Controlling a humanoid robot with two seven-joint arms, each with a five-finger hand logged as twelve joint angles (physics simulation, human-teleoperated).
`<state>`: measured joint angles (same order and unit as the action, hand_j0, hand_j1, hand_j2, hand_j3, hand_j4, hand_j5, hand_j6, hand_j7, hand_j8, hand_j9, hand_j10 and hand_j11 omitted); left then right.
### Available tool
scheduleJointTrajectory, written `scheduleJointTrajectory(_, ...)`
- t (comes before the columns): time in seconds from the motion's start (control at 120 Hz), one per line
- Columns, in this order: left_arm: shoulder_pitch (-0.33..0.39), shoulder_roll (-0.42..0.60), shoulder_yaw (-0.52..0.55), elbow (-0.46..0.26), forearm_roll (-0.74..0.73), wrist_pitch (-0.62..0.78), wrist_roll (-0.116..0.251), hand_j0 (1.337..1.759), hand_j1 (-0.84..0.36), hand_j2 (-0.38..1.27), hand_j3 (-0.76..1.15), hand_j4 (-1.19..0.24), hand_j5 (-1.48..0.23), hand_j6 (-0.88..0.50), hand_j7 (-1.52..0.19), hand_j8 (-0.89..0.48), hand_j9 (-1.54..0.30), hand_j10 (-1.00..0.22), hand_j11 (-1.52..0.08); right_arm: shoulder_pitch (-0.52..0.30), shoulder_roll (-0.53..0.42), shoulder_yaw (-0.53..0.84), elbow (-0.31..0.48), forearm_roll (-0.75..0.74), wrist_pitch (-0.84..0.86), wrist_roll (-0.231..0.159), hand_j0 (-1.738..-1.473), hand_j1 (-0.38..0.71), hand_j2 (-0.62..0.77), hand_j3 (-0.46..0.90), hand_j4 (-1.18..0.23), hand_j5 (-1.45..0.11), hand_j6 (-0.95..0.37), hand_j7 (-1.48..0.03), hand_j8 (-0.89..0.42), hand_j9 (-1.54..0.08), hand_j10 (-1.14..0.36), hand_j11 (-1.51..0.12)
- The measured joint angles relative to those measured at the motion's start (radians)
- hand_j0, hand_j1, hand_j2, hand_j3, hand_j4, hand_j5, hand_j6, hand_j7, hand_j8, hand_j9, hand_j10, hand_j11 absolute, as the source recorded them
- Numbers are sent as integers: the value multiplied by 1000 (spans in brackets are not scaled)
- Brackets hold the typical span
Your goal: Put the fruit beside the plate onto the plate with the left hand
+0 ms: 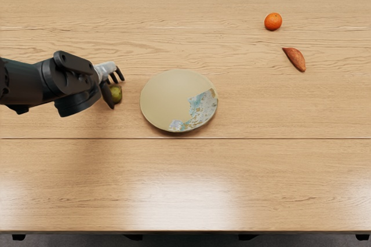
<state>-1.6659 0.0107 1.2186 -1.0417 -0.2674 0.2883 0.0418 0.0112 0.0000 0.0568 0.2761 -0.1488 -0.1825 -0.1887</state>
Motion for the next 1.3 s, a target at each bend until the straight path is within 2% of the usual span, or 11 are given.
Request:
scheduleJointTrajectory(0.108,0,-1,-1,-7,0,-4,5,1658,-181,86,0,-453,-578,-414,-556,-378,-581,-448,-584,0,0,0,0,0,0,0,-1658,-349,0,0,0,0,0,0,0,0,0,0)
scheduleJointTrajectory(0.175,-2,0,-5,-19,9,-5,12,1656,-237,87,0,-539,-643,-223,-829,-208,-785,-522,-691,0,0,0,0,0,0,0,-1658,-349,0,0,0,0,0,0,0,0,0,0)
scheduleJointTrajectory(0.275,-6,0,-7,-30,15,-7,18,1656,-292,121,18,-490,-731,-122,-941,-108,-899,-603,-807,0,0,0,0,0,0,0,-1658,-349,0,0,0,0,0,0,0,0,0,0)
scheduleJointTrajectory(0.375,-19,12,-8,-44,12,-19,25,1654,-344,139,26,-485,-857,-86,-1009,-221,-750,-610,-908,0,0,0,0,0,0,0,-1658,-349,0,0,0,0,0,0,0,0,0,0)
scheduleJointTrajectory(0.4,-21,26,-8,-48,11,-28,-3,1653,-348,172,23,-505,-887,-75,-1024,-273,-637,-603,-929,0,0,0,0,0,0,0,-1658,-349,0,0,0,0,0,0,0,0,0,0)
scheduleJointTrajectory(0.45,-30,35,-8,-54,8,-42,10,1653,-375,227,18,-511,-945,-70,-1053,-319,-651,-575,-969,0,0,0,0,0,0,0,-1658,-349,0,0,0,0,0,0,0,0,0,0)
scheduleJointTrajectory(0.608,-63,103,-19,-93,1,-64,32,1651,-432,449,8,-546,-1075,-131,-1102,-321,-912,-635,-1058,0,0,0,0,0,0,0,-1658,-349,0,0,0,0,0,0,0,0,0,0)
scheduleJointTrajectory(0.742,-93,176,-65,-111,-2,-103,36,1650,-425,414,4,-503,-1162,-128,-1142,-278,-1030,-669,-1108,0,0,0,0,0,0,0,-1658,-349,0,0,0,0,0,0,0,0,0,0)
scheduleJointTrajectory(0.9,-153,286,-197,-115,-2,-165,38,1651,-429,499,2,-555,-1194,-184,-1151,-250,-1090,-770,-1126,0,0,0,0,0,0,0,-1658,-349,0,0,0,0,0,0,0,0,0,0)
scheduleJointTrajectory(1.117,-79,270,-586,-114,48,-259,39,1653,-387,417,1,-551,-1245,-186,-1162,-244,-1141,-766,-1130,0,0,0,0,0,0,0,-1658,-349,0,0,0,0,0,0,0,0,0,0)
scheduleJointTrajectory(1.3,-54,251,-680,-112,65,-294,38,1654,-406,452,0,-533,-1261,-170,-1166,-231,-1159,-768,-1130,0,0,0,0,0,0,0,-1658,-349,0,0,0,0,0,0,0,0,0,0)
